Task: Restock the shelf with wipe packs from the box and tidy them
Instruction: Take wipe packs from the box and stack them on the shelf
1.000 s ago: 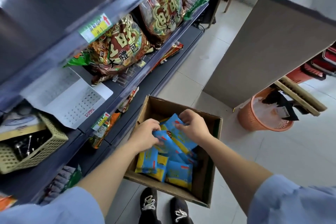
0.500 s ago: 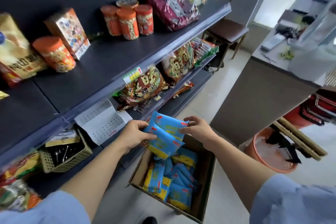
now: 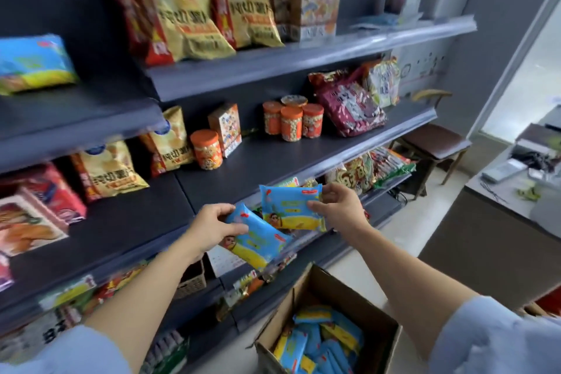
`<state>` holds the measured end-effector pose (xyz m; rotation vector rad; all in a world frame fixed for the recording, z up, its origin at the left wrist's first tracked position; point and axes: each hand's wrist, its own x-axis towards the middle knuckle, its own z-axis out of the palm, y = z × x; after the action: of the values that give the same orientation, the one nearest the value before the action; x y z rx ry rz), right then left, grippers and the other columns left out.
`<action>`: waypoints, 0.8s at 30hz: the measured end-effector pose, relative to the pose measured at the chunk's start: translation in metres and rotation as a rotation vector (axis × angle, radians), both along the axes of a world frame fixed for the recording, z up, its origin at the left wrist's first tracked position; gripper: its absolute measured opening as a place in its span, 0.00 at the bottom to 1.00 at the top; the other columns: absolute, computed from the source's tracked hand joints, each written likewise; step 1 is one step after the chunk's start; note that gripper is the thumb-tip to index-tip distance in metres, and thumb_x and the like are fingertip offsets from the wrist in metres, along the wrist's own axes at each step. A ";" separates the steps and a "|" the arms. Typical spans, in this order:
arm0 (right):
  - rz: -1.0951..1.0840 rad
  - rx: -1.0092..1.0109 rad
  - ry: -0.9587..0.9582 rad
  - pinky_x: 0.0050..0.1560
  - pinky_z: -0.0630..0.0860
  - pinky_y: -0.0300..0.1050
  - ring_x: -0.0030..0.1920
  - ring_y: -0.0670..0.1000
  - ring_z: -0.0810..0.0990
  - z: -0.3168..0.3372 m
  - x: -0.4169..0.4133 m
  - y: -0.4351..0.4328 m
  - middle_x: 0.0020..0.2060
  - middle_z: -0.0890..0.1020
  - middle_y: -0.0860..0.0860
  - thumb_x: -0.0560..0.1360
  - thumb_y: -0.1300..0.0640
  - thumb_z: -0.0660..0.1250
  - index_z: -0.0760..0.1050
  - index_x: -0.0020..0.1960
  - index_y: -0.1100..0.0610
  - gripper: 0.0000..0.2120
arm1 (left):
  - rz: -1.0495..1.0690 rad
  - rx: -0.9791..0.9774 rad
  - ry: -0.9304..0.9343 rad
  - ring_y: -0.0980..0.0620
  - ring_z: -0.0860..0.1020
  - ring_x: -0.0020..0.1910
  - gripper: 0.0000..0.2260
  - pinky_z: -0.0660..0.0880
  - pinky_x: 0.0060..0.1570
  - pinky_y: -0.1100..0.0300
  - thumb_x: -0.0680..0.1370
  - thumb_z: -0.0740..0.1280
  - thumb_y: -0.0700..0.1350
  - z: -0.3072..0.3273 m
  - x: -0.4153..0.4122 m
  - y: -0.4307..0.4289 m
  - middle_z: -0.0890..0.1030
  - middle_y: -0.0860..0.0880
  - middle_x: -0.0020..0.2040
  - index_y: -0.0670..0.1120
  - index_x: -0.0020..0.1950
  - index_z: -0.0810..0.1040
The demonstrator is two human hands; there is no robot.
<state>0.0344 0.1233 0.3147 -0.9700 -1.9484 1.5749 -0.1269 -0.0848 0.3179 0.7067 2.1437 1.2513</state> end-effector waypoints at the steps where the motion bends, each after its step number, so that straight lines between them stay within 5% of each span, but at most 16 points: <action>1: 0.015 0.034 0.007 0.45 0.81 0.46 0.41 0.50 0.84 0.008 -0.006 -0.004 0.39 0.83 0.49 0.67 0.63 0.77 0.76 0.41 0.52 0.12 | 0.022 0.020 0.047 0.47 0.81 0.45 0.13 0.79 0.47 0.48 0.68 0.77 0.35 0.011 -0.002 -0.009 0.82 0.47 0.45 0.48 0.47 0.80; 4: 0.055 0.123 0.035 0.46 0.82 0.48 0.42 0.51 0.84 0.033 -0.024 -0.018 0.40 0.84 0.50 0.67 0.62 0.78 0.76 0.40 0.50 0.12 | 0.113 0.067 0.188 0.50 0.78 0.42 0.16 0.78 0.44 0.50 0.69 0.76 0.34 0.041 -0.008 -0.033 0.80 0.48 0.44 0.54 0.46 0.77; 9: 0.125 0.182 0.094 0.46 0.82 0.50 0.43 0.52 0.84 0.072 -0.055 -0.046 0.41 0.84 0.51 0.67 0.59 0.79 0.77 0.41 0.49 0.12 | 0.272 0.139 0.310 0.50 0.79 0.48 0.14 0.77 0.49 0.54 0.73 0.73 0.37 0.078 -0.022 -0.076 0.81 0.48 0.51 0.46 0.57 0.78; 14: 0.217 0.259 0.163 0.39 0.76 0.41 0.39 0.46 0.80 0.108 -0.081 -0.077 0.37 0.81 0.44 0.69 0.60 0.77 0.77 0.40 0.49 0.10 | 0.385 0.178 0.390 0.49 0.77 0.46 0.10 0.74 0.46 0.56 0.76 0.68 0.36 0.116 -0.030 -0.114 0.78 0.50 0.47 0.49 0.53 0.74; 18: 0.244 0.312 0.201 0.43 0.80 0.46 0.43 0.49 0.81 0.136 -0.105 -0.100 0.42 0.82 0.48 0.68 0.59 0.78 0.80 0.47 0.54 0.10 | 0.418 0.154 0.465 0.55 0.78 0.43 0.09 0.73 0.39 0.62 0.75 0.70 0.37 0.146 -0.040 -0.150 0.80 0.50 0.48 0.46 0.53 0.77; 24: 0.275 0.310 0.311 0.46 0.81 0.46 0.43 0.48 0.81 0.175 -0.139 -0.137 0.40 0.81 0.47 0.67 0.58 0.79 0.81 0.48 0.54 0.12 | 0.468 0.237 0.427 0.50 0.80 0.46 0.10 0.78 0.47 0.52 0.71 0.74 0.35 0.188 -0.057 -0.198 0.82 0.50 0.45 0.46 0.49 0.80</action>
<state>-0.1042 -0.0142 0.4895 -0.3226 -2.0765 1.4011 -0.1836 -0.2833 0.5060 0.6293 2.6409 1.7472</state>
